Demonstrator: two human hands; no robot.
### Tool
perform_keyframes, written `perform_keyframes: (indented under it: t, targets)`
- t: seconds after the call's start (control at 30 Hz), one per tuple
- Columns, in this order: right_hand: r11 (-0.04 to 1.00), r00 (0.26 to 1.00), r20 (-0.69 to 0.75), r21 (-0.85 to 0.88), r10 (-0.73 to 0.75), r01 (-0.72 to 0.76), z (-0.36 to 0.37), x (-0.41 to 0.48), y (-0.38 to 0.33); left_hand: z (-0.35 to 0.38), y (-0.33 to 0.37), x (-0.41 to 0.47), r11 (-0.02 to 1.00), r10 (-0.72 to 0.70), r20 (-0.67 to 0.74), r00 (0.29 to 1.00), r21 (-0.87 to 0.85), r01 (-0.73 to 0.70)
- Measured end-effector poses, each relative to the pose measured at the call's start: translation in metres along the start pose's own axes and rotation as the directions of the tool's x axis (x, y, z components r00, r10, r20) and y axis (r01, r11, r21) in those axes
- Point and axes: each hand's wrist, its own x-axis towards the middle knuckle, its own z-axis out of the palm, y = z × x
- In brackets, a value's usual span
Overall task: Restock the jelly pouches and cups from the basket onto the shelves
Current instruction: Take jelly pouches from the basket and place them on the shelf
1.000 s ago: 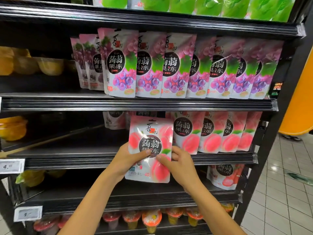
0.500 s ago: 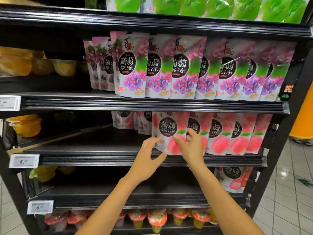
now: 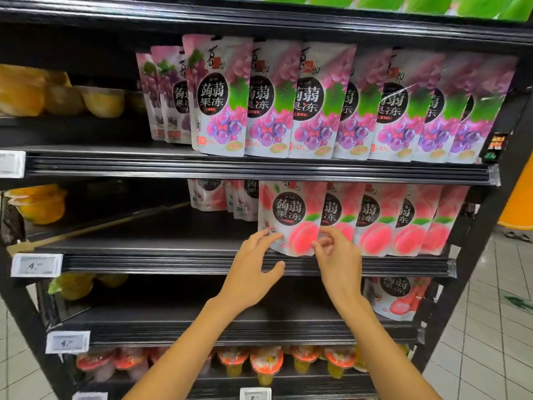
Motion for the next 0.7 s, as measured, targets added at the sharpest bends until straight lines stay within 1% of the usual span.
perform_keyframes:
  t: [0.13,0.23,0.37,0.47,0.53,0.57,0.63,0.7]
  targets:
    - [1.000,1.000,-0.028,0.029,-0.004,0.005,0.001,-0.001,0.000,0.000,-0.001,0.001,1.000,0.003,0.008,1.000,0.026,-0.004]
    - [0.998,0.998,-0.063,0.068,-0.015,0.020,0.000,-0.004,0.002,-0.001,-0.002,-0.001,1.000,0.011,0.004,1.000,-0.001,-0.010]
    - [0.995,0.989,-0.137,0.067,-0.060,0.070,-0.001,-0.012,0.006,-0.003,0.000,-0.009,0.992,0.049,-0.110,0.993,-0.111,-0.062]
    - [0.990,0.989,-0.139,0.127,-0.044,0.062,0.004,-0.028,0.009,-0.006,-0.001,-0.022,0.977,0.054,-0.225,0.973,-0.191,-0.098]
    - [0.984,0.991,-0.126,0.166,-0.046,0.067,0.011,-0.045,0.013,-0.005,-0.009,-0.036,0.973,0.030,-0.274,0.961,-0.212,-0.091]
    - [0.981,0.992,-0.113,0.178,-0.051,0.071,0.014,-0.053,0.013,-0.004,-0.013,-0.042,0.970,0.012,-0.276,0.961,-0.231,-0.079]
    - [0.985,0.998,-0.050,0.164,-0.042,0.050,0.027,-0.076,0.021,-0.002,-0.029,-0.062,0.962,-0.060,-0.232,0.971,-0.272,-0.006]
    - [0.994,0.998,0.059,0.104,0.014,-0.020,0.045,-0.107,0.031,0.003,-0.053,-0.090,0.951,-0.147,-0.161,0.976,-0.294,0.095]
